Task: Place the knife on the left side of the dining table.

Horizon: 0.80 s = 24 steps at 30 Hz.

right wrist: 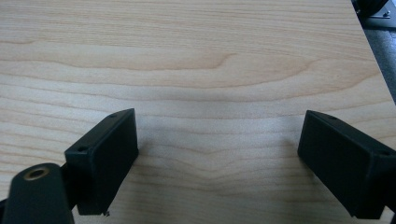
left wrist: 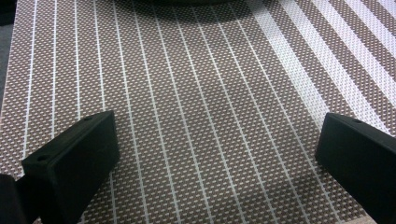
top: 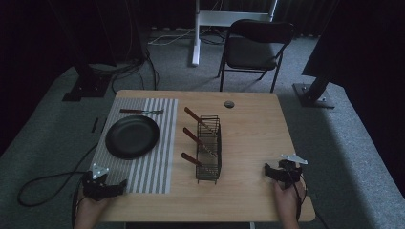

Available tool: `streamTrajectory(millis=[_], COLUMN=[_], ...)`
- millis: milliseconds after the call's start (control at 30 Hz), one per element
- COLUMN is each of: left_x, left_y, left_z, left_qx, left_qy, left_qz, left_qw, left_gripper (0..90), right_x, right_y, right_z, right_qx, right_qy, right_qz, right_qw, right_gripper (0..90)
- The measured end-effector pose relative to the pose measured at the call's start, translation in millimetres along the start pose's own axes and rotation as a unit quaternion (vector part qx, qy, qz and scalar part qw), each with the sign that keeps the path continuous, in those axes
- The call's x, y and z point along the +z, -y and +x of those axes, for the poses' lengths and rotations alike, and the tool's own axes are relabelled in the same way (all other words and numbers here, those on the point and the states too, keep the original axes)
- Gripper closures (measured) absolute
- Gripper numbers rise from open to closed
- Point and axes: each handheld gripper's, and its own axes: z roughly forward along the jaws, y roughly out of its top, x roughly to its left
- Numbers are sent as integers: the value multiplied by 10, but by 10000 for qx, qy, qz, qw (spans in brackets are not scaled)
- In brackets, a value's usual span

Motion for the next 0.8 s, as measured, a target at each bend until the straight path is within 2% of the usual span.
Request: streamTrajectory(millis=[500,800], left_x=[-4,-3], left_y=[11,-7], left_z=[6,7], left_qx=[28,28], left_qy=[25,30], left_qz=[-26,43], left_qw=[10000,10000], left_gripper=[4,4], right_x=[0,1], right_y=[0,0], right_z=[0,0], right_qx=[-2,0], right_qy=[0,0], right_qz=[0,0], right_qw=[10000,10000], right_gripper=[112,112])
